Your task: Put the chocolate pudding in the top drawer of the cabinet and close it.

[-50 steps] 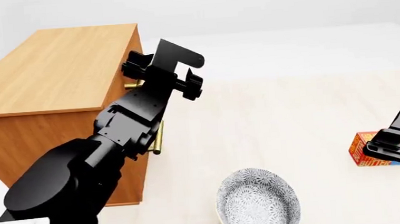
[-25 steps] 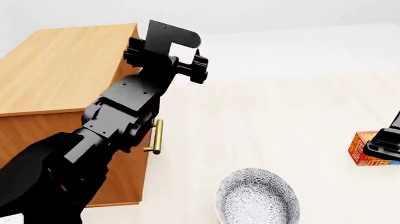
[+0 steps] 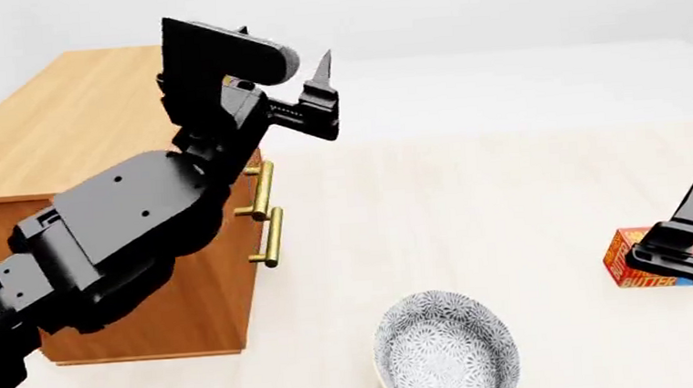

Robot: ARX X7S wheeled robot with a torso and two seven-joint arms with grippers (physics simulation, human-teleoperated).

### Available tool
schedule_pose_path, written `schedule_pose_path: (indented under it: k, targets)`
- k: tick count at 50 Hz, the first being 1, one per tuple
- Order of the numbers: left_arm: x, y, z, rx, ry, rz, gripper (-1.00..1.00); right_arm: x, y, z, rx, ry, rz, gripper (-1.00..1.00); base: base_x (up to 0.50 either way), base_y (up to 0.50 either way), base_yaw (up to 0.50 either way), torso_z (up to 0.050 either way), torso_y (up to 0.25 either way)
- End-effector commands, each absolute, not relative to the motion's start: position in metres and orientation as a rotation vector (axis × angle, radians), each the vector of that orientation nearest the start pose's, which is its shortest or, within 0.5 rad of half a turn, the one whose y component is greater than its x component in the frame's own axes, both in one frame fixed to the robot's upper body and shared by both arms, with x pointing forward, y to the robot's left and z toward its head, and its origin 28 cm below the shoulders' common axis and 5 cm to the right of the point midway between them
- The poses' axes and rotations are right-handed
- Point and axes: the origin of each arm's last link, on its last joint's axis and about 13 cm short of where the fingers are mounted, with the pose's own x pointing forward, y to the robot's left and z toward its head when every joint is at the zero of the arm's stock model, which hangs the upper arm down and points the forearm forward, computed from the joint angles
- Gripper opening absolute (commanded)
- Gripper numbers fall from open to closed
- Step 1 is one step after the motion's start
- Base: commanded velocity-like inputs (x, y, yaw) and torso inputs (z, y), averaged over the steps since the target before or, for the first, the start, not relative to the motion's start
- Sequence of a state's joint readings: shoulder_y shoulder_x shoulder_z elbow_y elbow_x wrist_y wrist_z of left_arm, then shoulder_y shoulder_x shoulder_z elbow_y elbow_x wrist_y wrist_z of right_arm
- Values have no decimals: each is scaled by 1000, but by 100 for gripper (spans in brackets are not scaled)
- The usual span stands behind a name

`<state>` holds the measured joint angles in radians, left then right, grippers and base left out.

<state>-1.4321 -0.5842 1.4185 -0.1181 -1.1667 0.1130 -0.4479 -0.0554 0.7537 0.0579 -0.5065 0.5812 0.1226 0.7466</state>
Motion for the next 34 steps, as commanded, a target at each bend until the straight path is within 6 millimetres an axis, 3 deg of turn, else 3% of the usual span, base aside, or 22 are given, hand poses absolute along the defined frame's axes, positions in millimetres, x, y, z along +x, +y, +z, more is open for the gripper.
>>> schedule_pose_path:
  k: [1, 21, 34]
  targets:
    - [285, 203, 255, 85, -433, -437, 100, 191, -202, 148, -90, -325, -460, 100, 0, 0, 0, 0, 0]
    - [217, 246, 221, 59, -589, -432, 100, 181, -190, 151, -121, -361, -397, 100, 0, 0, 0, 0, 0]
    - [166, 271, 213, 19, -666, -412, 100, 174, -185, 153, -119, -381, -383, 100, 0, 0, 0, 0, 0]
